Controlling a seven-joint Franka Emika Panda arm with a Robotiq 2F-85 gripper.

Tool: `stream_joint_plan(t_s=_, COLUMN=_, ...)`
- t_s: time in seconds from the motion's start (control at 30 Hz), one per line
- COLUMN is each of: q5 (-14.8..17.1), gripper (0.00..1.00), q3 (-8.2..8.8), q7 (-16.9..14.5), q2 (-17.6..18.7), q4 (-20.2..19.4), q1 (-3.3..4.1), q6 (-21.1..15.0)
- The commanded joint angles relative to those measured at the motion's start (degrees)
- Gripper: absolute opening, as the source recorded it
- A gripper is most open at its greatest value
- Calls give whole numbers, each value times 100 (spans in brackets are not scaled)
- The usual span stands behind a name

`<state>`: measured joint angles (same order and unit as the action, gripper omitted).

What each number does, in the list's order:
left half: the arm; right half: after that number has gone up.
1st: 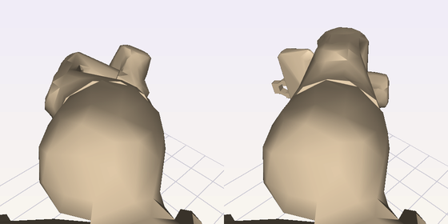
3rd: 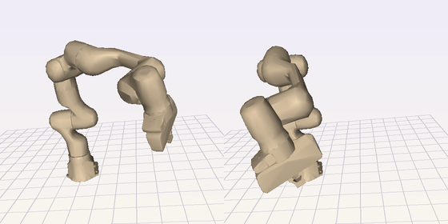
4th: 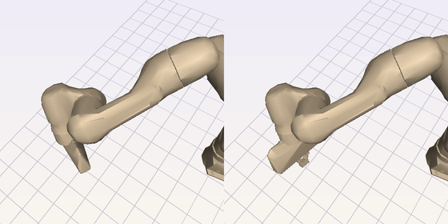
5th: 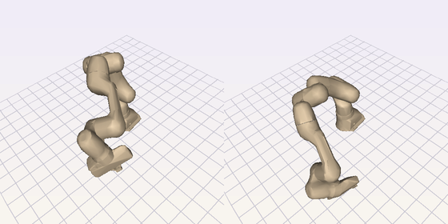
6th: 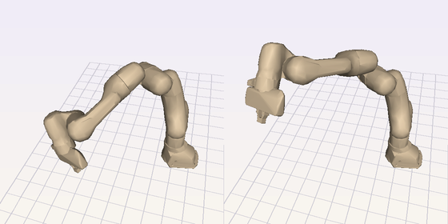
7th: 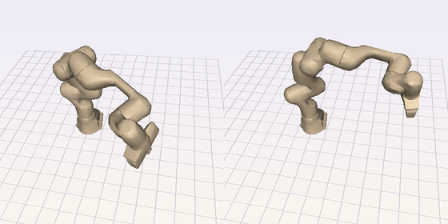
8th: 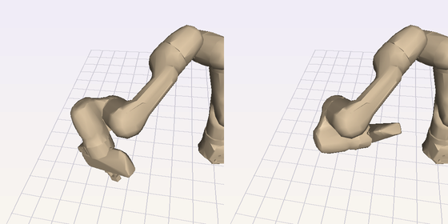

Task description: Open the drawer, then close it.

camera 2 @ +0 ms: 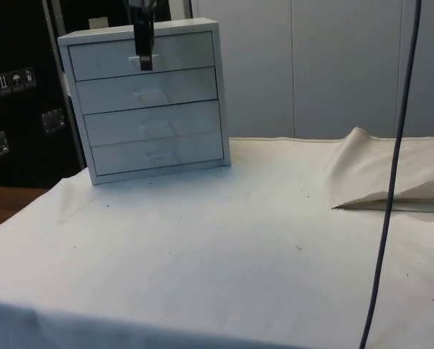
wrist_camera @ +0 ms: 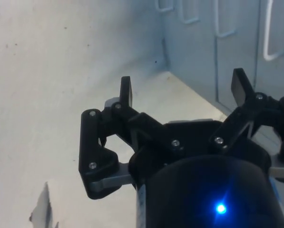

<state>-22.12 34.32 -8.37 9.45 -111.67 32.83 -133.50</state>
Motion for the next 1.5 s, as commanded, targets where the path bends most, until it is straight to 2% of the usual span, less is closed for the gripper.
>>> stream_joint_plan(t_s=0.0, q5=-109, gripper=100, q3=23, q7=46, q2=57, q4=40, q1=0, q6=-86)
stream_joint_plan(t_s=0.3, q5=-504, gripper=100, q3=57, q7=189, q2=246, q4=155, q1=6, q6=-218)
stream_joint_plan(t_s=0.33, q5=-384, gripper=100, q3=29, q7=132, q2=201, q4=120, q1=0, q6=-160)
stream_joint_plan(t_s=0.57, q5=-928, gripper=100, q3=29, q7=493, q2=309, q4=160, q1=34, q6=-212)
stream_joint_plan(t_s=0.6, q5=-871, gripper=100, q3=-6, q7=458, q2=281, q4=143, q1=17, q6=-160)
stream_joint_plan(t_s=0.8, q5=-1169, gripper=100, q3=46, q7=733, q2=447, q4=149, q1=17, q6=-378)
stream_joint_plan(t_s=0.9, q5=-1129, gripper=100, q3=29, q7=728, q2=453, q4=138, q1=17, q6=-338)
stream_joint_plan(t_s=0.93, q5=-1261, gripper=100, q3=74, q7=831, q2=504, q4=143, q1=17, q6=-481)
stream_joint_plan(t_s=1.1, q5=-1427, gripper=100, q3=155, q7=951, q2=579, q4=86, q1=0, q6=-768)
stream_joint_plan(t_s=1.17, q5=-1461, gripper=100, q3=189, q7=957, q2=613, q4=57, q1=-6, q6=-894)
stream_joint_plan(t_s=1.2, q5=-1364, gripper=100, q3=160, q7=900, q2=590, q4=69, q1=6, q6=-751)
stream_joint_plan(t_s=1.23, q5=-1478, gripper=100, q3=206, q7=957, q2=625, q4=40, q1=-6, q6=-951)
stream_joint_plan(t_s=1.33, q5=-1518, gripper=100, q3=281, q7=951, q2=682, q4=-17, q1=-17, q6=-1186)
stream_joint_plan(t_s=1.43, q5=-1495, gripper=100, q3=332, q7=877, q2=716, q4=-29, q1=-34, q6=-1295)
stream_joint_plan(t_s=1.47, q5=-1438, gripper=100, q3=321, q7=877, q2=716, q4=-23, q1=-17, q6=-1209)
